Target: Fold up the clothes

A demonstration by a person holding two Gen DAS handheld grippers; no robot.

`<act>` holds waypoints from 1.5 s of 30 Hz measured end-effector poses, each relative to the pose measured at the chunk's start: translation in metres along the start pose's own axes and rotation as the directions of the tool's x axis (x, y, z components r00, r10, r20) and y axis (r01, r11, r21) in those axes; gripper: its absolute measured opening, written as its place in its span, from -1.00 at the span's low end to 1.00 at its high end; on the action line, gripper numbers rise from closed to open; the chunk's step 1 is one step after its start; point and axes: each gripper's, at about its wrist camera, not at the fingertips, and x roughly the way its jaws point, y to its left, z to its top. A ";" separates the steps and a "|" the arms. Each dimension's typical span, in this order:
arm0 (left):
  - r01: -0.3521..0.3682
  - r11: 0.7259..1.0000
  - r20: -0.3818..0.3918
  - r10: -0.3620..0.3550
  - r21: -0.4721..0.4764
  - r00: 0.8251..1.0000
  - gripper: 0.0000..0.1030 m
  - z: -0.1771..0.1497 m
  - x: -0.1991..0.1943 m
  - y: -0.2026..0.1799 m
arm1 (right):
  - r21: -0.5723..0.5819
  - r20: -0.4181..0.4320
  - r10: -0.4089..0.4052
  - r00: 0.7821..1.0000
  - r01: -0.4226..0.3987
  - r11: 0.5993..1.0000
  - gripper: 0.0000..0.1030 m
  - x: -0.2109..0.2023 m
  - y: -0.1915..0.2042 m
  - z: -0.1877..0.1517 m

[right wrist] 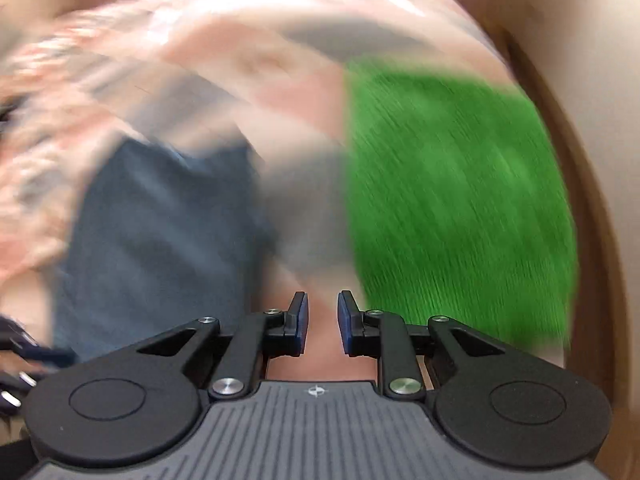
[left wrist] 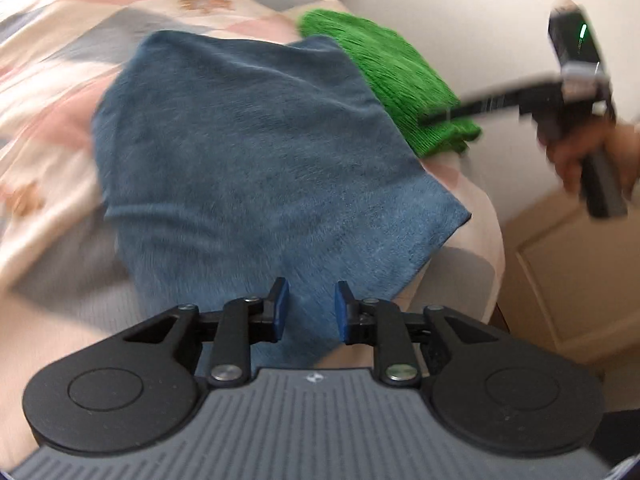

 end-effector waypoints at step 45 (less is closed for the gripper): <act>-0.191 0.968 0.229 0.225 -0.162 0.947 -0.84 0.113 0.056 0.057 | -0.001 0.121 0.214 0.969 -0.216 0.976 -0.96 0.070 -0.016 0.049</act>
